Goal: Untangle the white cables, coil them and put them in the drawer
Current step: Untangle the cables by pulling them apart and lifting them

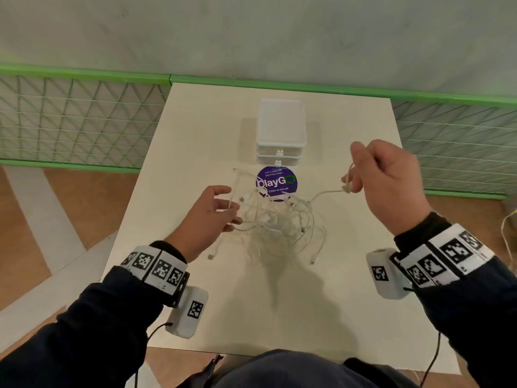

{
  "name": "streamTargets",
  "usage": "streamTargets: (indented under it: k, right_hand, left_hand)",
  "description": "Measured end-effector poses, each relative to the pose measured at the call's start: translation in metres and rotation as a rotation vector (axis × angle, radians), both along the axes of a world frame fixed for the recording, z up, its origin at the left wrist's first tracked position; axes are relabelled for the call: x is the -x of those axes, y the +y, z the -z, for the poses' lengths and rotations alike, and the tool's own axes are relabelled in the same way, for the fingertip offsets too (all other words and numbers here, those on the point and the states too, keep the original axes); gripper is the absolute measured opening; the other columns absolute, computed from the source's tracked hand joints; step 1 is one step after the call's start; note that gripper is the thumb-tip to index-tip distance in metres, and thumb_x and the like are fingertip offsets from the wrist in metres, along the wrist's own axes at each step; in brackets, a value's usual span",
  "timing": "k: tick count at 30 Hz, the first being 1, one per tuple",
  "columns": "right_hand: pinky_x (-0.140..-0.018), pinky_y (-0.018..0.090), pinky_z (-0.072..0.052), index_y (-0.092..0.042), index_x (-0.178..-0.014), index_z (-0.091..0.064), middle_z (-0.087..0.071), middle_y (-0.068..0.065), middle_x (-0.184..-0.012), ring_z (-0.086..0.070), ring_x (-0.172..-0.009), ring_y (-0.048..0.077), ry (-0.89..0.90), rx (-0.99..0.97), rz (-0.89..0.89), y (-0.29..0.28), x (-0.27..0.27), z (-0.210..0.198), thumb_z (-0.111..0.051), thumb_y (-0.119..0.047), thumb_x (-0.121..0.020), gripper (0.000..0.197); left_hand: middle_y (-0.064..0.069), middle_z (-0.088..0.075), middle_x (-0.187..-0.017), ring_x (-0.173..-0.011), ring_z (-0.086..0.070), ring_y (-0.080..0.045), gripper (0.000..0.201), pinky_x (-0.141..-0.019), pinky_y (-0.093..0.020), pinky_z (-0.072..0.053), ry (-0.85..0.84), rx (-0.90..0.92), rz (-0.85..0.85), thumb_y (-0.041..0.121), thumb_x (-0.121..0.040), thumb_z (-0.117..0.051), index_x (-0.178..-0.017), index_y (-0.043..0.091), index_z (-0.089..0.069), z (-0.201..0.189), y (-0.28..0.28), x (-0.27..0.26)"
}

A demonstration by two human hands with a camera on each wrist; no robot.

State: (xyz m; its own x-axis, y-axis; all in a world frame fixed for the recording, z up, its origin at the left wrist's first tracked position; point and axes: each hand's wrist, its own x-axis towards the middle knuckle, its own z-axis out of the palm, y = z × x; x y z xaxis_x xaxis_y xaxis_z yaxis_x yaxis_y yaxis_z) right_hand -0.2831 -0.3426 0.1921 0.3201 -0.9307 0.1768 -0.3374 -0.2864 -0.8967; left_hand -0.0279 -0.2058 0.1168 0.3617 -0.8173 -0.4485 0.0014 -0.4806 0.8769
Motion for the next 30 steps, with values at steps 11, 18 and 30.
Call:
streamTargets:
  k: [11, 18, 30]
  right_hand:
    - [-0.079, 0.046, -0.056, -0.03, -0.074, -0.066, -0.067, 0.003, -0.072, -0.067, -0.075, 0.022, 0.017, -0.037, -0.394, 0.045, -0.042, 0.007, -0.054, -0.015, -0.103, 0.034]
    - [-0.084, 0.057, -0.058, 0.002, -0.091, -0.066, -0.068, 0.023, -0.081, -0.07, -0.079, 0.038, -0.221, -0.167, -0.347, 0.028, -0.022, -0.011, -0.047, -0.013, -0.105, 0.028]
    - [-0.088, 0.025, -0.052, -0.013, -0.101, -0.08, -0.078, -0.001, -0.1, -0.071, -0.098, 0.009, -0.017, -0.125, -0.369, 0.035, -0.014, 0.032, -0.063, -0.021, -0.099, 0.019]
  left_hand:
    - [0.003, -0.065, -0.11, -0.096, -0.061, -0.004, 0.037, -0.076, -0.012, -0.048, -0.289, 0.361, 0.392, 0.015, -0.092, -0.069, -0.125, 0.018, -0.053, -0.058, -0.024, 0.072]
    - [0.008, -0.057, -0.072, -0.063, -0.054, -0.015, 0.008, -0.06, -0.037, -0.048, -0.373, 0.413, 0.294, 0.025, -0.1, -0.058, -0.093, 0.023, -0.057, -0.045, -0.021, 0.073]
    - [0.001, -0.047, -0.07, -0.054, -0.039, -0.008, 0.012, -0.052, -0.025, -0.036, -0.317, 0.379, 0.28, 0.01, -0.097, -0.052, -0.103, 0.016, -0.044, -0.054, -0.026, 0.098]
